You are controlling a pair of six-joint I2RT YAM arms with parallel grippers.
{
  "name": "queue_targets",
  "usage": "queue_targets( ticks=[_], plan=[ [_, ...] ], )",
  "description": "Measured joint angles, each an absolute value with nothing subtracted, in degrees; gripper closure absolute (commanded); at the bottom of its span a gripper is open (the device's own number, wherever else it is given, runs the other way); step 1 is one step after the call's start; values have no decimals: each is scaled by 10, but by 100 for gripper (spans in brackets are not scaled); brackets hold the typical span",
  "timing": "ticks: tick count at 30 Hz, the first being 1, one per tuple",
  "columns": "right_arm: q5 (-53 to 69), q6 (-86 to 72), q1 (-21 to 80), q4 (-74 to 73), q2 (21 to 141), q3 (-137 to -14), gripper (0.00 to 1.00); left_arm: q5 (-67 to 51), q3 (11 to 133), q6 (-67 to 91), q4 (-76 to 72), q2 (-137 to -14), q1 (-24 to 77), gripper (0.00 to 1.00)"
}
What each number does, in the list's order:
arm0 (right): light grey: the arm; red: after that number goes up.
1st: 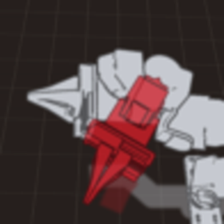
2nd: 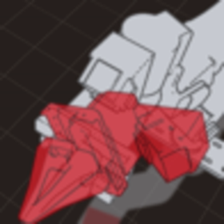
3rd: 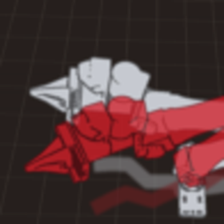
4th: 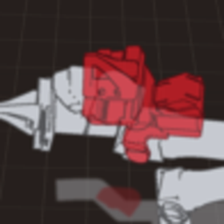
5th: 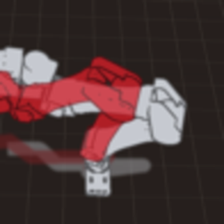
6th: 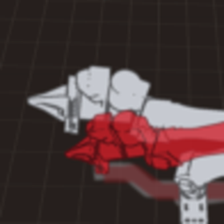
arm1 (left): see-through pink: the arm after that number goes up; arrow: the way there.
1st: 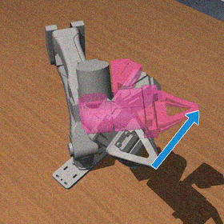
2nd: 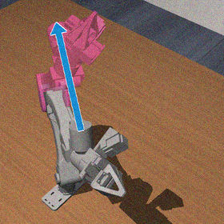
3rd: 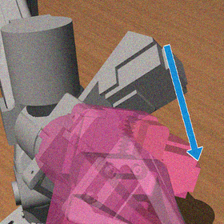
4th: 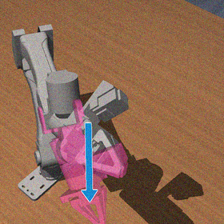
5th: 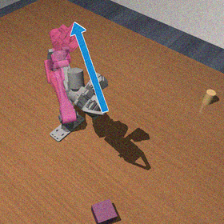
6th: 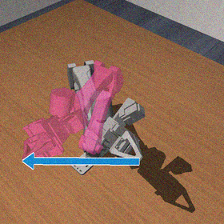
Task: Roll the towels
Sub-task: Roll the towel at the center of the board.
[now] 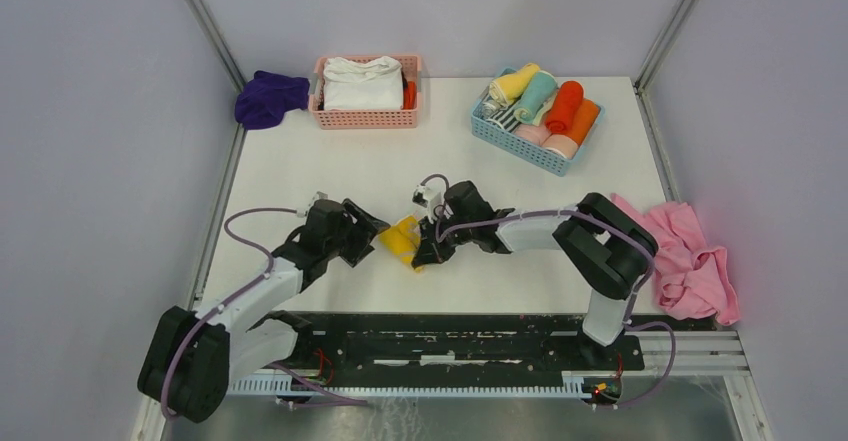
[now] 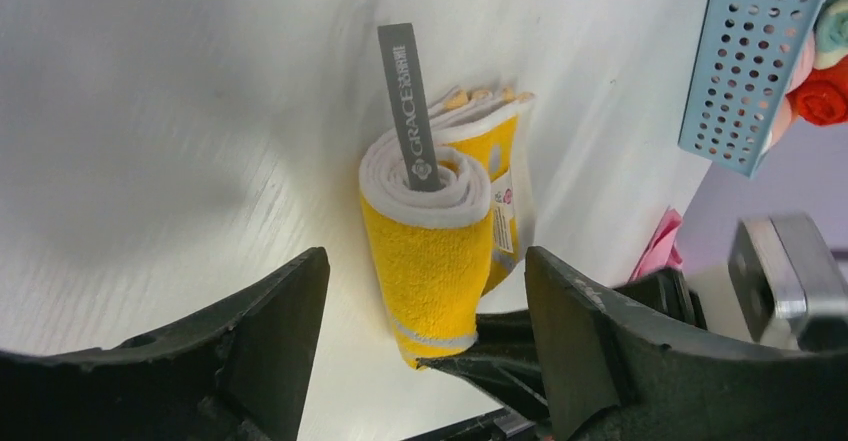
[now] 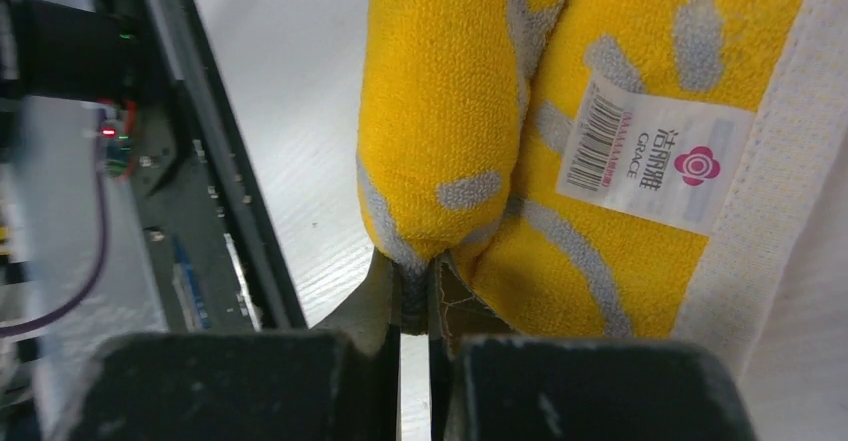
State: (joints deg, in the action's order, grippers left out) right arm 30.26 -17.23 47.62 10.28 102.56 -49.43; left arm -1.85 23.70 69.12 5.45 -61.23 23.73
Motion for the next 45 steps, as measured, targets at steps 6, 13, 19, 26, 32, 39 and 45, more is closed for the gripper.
queue_targets(
  ticks=[6, 13, 19, 26, 32, 39, 45],
  plan=[
    [472, -351, 412, 294, 1118, -463, 97, -43, 182, 689, 40, -563, 237, 21],
    [599, -595, 356, 534, 1245, -455, 99, -76, 168, 689, -15, -612, 237, 21],
    [625, -711, 343, 630, 1284, -459, 99, -106, 192, 689, -89, -701, 236, 23],
    [620, -638, 343, 494, 1258, -481, 83, -112, 204, 690, -137, -761, 236, 46],
    [538, -446, 345, 203, 1150, -510, 52, -112, 206, 698, -152, -788, 236, 53],
    [331, -270, 390, -54, 996, -528, 44, -107, 230, 705, -129, -805, 236, 52],
    [79, -149, 524, -131, 894, -551, 38, -104, 247, 708, -100, -809, 238, 50]
  ],
)
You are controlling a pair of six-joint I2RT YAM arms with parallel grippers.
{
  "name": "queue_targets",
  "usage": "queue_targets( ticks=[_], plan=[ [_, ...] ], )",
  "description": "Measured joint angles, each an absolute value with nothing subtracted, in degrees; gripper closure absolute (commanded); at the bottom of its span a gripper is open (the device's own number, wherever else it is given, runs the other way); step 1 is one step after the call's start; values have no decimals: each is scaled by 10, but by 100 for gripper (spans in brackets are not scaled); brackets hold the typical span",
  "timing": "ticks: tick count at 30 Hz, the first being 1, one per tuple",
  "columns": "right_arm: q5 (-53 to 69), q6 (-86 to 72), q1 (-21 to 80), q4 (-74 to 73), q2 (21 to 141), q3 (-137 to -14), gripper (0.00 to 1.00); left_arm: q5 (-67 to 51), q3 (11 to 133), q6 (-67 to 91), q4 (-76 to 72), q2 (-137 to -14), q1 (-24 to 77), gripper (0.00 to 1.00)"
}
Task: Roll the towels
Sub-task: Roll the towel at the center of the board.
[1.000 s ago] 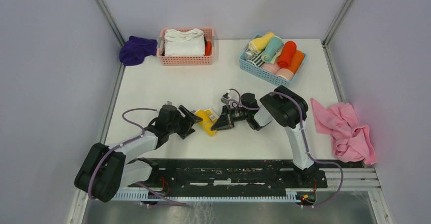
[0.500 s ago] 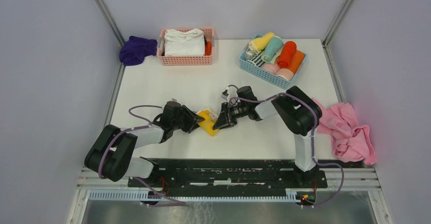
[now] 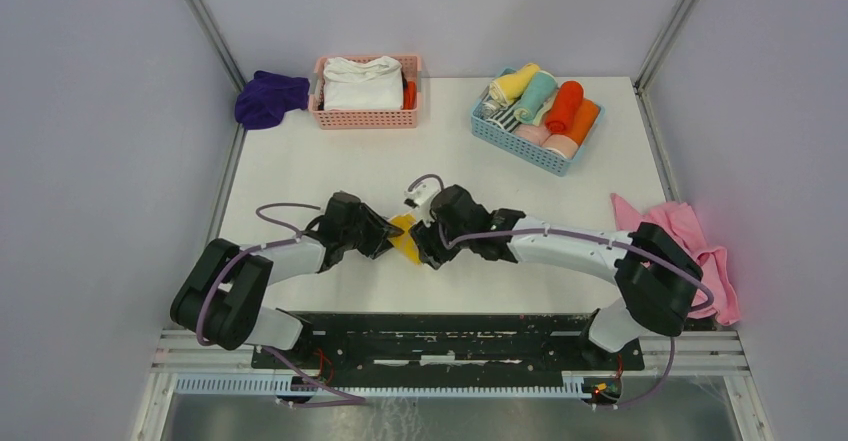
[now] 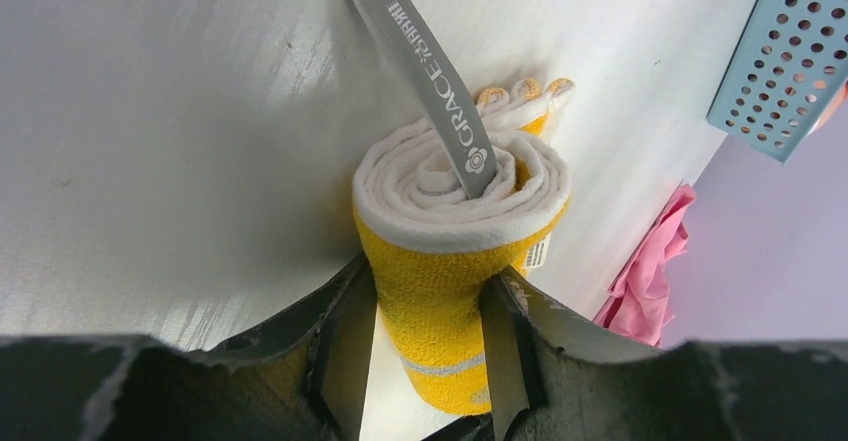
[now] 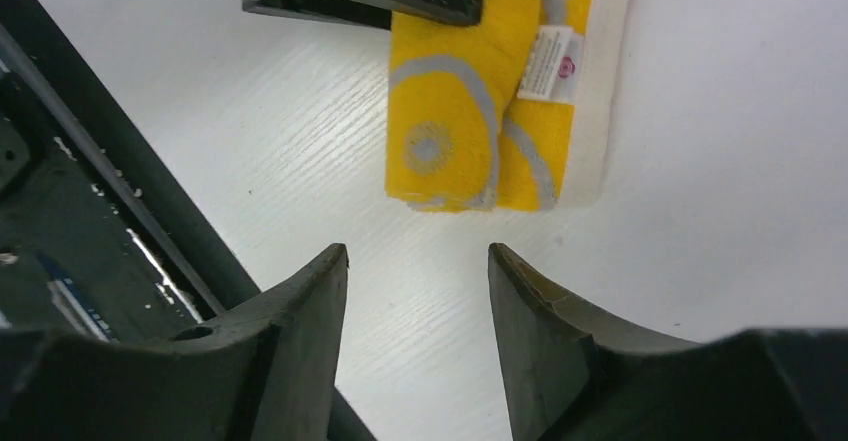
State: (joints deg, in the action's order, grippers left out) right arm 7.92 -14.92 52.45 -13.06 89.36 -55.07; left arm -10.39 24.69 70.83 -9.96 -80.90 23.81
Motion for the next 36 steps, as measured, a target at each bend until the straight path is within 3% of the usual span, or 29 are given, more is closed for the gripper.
queue_targets(
  ticks=[6, 15, 18, 22, 29, 36],
  plan=[
    [-78, -55, 629, -116, 898, -568, 37, -92, 260, 709, -75, -809, 247, 48],
    [-179, 40, 679, -66, 1028, -606, 37, -87, 279, 709, -47, -813, 255, 44],
    [-204, 58, 682, -56, 1056, -611, 45, -87, 284, 709, -43, -816, 256, 41],
    [-211, 60, 671, -52, 1064, -616, 67, -90, 289, 708, -43, -818, 256, 32],
    [-35, 4, 581, -48, 1048, -617, 83, -76, 284, 678, -15, -776, 251, 24],
    [231, -81, 475, 8, 1048, -584, 86, -94, 247, 663, -22, -733, 214, 23]
  ],
)
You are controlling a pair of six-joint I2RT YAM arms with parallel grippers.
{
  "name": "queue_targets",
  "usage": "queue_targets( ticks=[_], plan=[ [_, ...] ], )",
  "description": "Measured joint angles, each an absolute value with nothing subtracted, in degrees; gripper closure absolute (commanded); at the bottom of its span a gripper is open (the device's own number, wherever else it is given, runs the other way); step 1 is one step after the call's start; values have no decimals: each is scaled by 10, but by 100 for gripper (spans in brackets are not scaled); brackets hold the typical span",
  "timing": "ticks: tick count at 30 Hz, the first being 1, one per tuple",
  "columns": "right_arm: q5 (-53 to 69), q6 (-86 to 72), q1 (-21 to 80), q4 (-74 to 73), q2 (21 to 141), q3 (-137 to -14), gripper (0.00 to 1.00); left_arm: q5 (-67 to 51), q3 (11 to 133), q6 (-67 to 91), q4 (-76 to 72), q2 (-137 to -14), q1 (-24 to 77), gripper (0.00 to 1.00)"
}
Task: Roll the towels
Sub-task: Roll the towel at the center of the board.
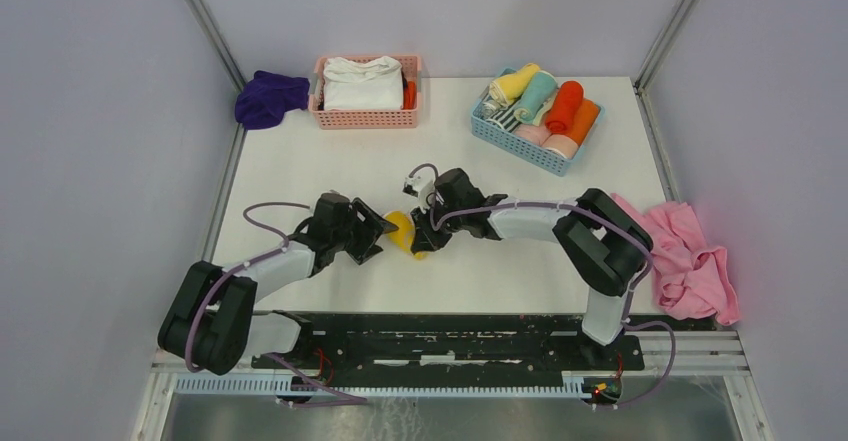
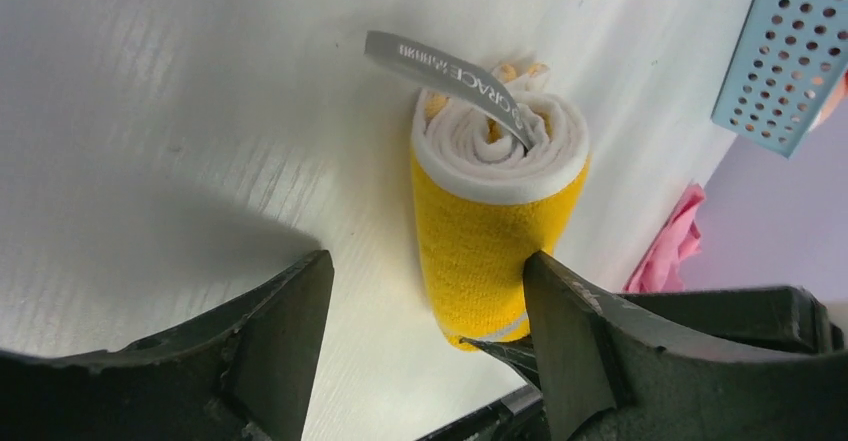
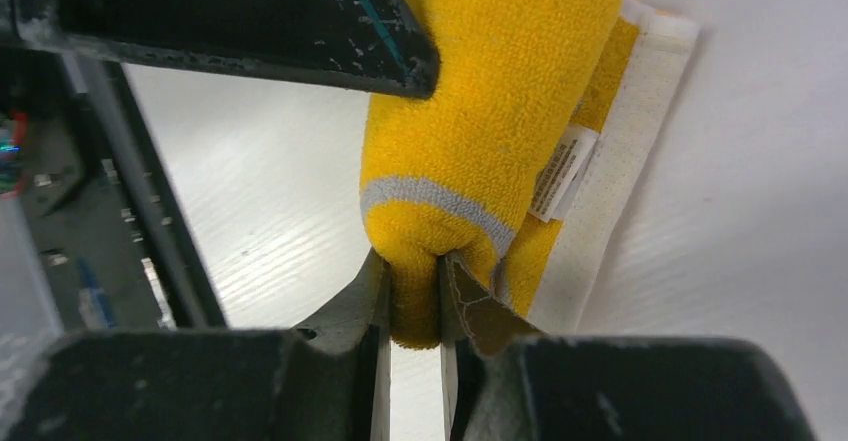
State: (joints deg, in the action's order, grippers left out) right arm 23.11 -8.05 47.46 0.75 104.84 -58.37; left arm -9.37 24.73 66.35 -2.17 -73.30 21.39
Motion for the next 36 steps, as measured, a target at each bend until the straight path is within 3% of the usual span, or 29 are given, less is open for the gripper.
queue_targets(
  ticks=[13, 17, 20, 22, 24, 30, 36],
  plan=[
    [522, -274, 384, 163, 1134, -540, 87, -169, 205, 673, -142, -761, 193, 28],
    [558, -318, 366, 187, 1157, -539, 87, -174, 203, 674, -157, -773, 193, 36],
    [564, -332, 363, 187, 1160, -539, 84, -183, 202, 679, -175, -791, 193, 50],
    [561, -332, 363, 179, 1157, -539, 79, -188, 202, 684, -187, -809, 193, 59],
    [547, -328, 363, 162, 1146, -538, 67, -195, 202, 686, -197, -821, 193, 65],
    [407, -245, 389, 28, 1039, -536, 46, -207, 214, 691, -202, -844, 195, 66],
    [220, -140, 463, -91, 955, -562, 33, -199, 252, 684, -154, -858, 207, 65]
  ],
)
